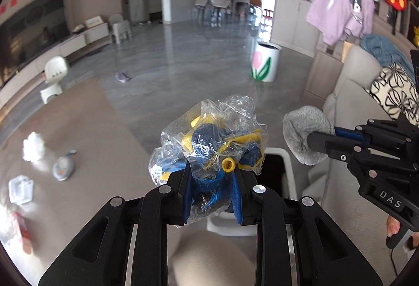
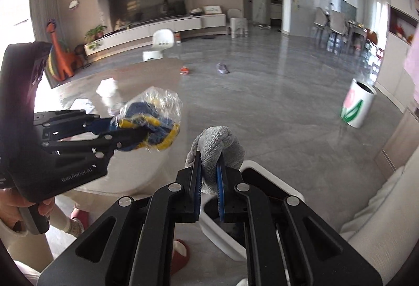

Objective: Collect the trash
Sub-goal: 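Carry bag and sock to the bin and open both tools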

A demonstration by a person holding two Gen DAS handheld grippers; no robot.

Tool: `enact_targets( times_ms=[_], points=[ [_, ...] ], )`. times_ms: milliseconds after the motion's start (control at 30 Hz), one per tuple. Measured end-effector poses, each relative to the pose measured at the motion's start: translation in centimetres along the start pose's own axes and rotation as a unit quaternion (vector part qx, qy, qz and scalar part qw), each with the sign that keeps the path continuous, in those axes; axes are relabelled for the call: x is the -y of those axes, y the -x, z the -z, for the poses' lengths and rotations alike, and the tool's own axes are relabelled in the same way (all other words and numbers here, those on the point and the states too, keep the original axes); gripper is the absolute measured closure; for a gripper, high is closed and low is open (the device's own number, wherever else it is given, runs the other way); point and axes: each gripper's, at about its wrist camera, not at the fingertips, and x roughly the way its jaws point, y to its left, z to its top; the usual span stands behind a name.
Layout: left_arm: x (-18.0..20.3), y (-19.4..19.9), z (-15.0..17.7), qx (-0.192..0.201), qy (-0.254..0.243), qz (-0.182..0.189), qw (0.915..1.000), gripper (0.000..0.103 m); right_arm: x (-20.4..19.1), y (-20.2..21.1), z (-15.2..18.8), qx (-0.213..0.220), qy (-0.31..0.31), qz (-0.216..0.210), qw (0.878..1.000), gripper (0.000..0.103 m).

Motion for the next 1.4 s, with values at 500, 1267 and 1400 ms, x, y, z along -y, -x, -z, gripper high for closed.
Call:
enact_targets(
  times_ms=[500,1267,1400],
  points=[
    [5.6,-7.4,-1.0,-0.068,-0.05,0.04,0.9956,0.031,7.0,-0.7,3.6,-0.023,-0.053,0.029,0.998,0.092],
    [3.8,-7.7,-1.9,-0.046,-0.045,-0.061,0.9961,0.004,8.0,-6.2,4.2,-0.063,-0.061,0.002,0.996,0.091],
    [3.1,-7.7,-1.9,-0.044,-0.036,-0.062,0.9965,0.004,8.1,-6.9,4.0,-0.064,-0.054,0.014,0.996,0.071]
  ],
)
